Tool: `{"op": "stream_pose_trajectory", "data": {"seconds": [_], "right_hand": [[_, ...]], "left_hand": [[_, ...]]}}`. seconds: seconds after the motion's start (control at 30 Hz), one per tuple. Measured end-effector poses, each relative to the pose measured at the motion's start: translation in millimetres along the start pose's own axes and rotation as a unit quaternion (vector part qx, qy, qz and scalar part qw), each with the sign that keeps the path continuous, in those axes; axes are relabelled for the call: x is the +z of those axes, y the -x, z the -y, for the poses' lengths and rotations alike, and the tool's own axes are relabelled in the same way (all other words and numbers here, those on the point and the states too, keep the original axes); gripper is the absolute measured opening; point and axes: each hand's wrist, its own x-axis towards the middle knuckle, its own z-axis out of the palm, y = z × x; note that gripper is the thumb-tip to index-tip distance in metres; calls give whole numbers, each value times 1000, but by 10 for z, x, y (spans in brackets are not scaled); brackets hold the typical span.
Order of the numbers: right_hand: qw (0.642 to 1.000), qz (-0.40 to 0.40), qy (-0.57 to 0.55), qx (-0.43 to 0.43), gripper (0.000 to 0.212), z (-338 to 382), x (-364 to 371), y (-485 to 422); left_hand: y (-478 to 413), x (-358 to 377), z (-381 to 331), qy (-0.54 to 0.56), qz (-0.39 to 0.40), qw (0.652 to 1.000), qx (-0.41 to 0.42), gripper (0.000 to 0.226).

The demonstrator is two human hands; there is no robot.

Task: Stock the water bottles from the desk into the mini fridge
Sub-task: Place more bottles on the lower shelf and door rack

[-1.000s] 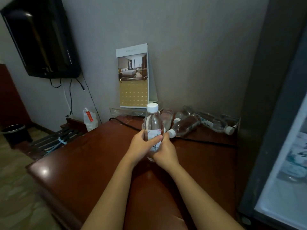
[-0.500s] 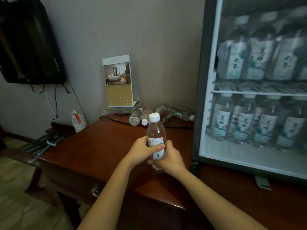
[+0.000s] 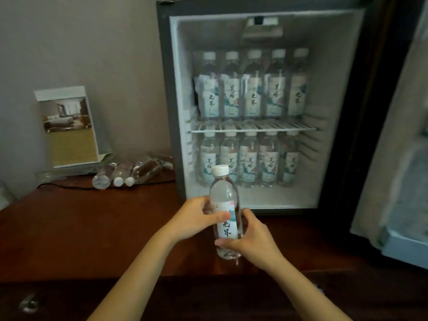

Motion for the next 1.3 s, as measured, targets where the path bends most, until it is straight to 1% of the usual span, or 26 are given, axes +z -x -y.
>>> {"op": "stream_pose_trajectory", "data": {"seconds": [0.07,0.1,0.13,0.27,0.43,0.53,0.63,0.7,0.83,0.93,1.07,1.17,1.3], "right_hand": [[999,-40,-10,-1,64,-33,-312,198],[998,-62,-10,-5,65,-40,-474,302],[996,-87,-7,-11,65,-45,-639,409],[984,-174,19,-39,57,-25,-1269,854],[959,-274,57,-42,55,-4,-1836,1329],[947,-313,65,-29,59,-56,-2102,1578],[931,-354,80,-40,58,-105,-2342,1777],[920,-379,87,-46,58,-112,-2476,1868],[905,-411,90,-62,53,-112,-2688,1977],[894,-430,103,-75,51,-134,-2836,2008],[888,-442,114,-53,52,-303,-2991,1984],[895,-432,106,-38,59,-488,-3064,1949],[903,-414,115,-24,64,-663,-3082,1881]], "left_hand": [[-134,272,-177,-3,19,1000,17,50],[-191,411,-288,-5,26,999,30,58],[-237,553,-409,-5,32,998,49,60],[-348,1127,-913,29,83,985,147,46],[-387,1769,-1428,40,121,962,243,56],[-356,2105,-1646,45,114,952,282,56],[-316,2394,-1843,49,91,944,313,52],[-297,2572,-1967,55,84,938,332,62],[-306,2864,-2155,71,87,932,344,78],[-339,3006,-2237,59,90,929,353,79],[-351,3107,-2286,65,56,919,386,71],[-391,3127,-2297,52,17,906,420,59],[-437,3102,-2290,14,-13,891,454,49]]}}
